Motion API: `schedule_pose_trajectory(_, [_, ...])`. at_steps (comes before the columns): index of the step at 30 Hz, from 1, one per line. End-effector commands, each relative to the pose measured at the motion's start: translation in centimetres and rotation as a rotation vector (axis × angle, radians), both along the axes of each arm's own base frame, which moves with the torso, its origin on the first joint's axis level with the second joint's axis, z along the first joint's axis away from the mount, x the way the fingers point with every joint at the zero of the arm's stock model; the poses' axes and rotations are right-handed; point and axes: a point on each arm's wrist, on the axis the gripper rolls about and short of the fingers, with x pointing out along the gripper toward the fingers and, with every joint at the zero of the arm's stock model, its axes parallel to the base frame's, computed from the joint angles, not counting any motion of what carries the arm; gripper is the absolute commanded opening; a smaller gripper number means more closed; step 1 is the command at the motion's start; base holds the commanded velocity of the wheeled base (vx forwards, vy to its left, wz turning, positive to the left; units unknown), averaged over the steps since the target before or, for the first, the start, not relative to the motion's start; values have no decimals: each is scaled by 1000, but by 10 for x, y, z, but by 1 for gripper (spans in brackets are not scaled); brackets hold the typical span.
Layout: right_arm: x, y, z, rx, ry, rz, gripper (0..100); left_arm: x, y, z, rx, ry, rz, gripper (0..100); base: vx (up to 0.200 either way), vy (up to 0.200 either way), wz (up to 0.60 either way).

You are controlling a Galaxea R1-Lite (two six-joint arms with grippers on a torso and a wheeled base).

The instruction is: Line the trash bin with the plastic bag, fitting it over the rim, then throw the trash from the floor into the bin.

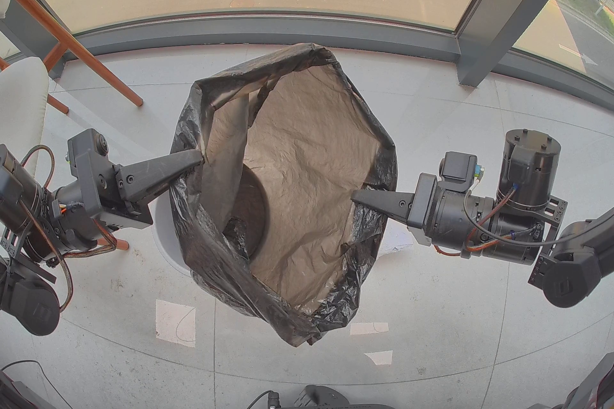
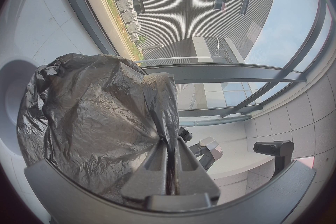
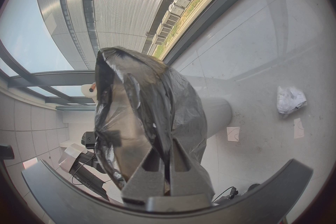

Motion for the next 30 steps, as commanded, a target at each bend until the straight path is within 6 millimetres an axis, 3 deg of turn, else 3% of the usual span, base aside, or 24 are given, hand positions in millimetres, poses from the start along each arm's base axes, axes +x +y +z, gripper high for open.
schedule_pose_trajectory(1, [-6,3,7,14,-19,18,0,8,-3,-2,0,2,-3,0,0,200,0])
schedule_pose_trajectory(15, [-18,-4,16,11,-18,28,0,6,-3,0,-1,-5,-6,0,0,200,0])
schedule_pose_trajectory(21, [-39,-15,18,-15,-1,45,0,-19,-6,-8,18,25,-74,0,0,200,0])
schedule_pose_trajectory(30, [-58,-30,6,-51,29,48,0,-46,-1,-31,62,108,-128,0,0,0,0])
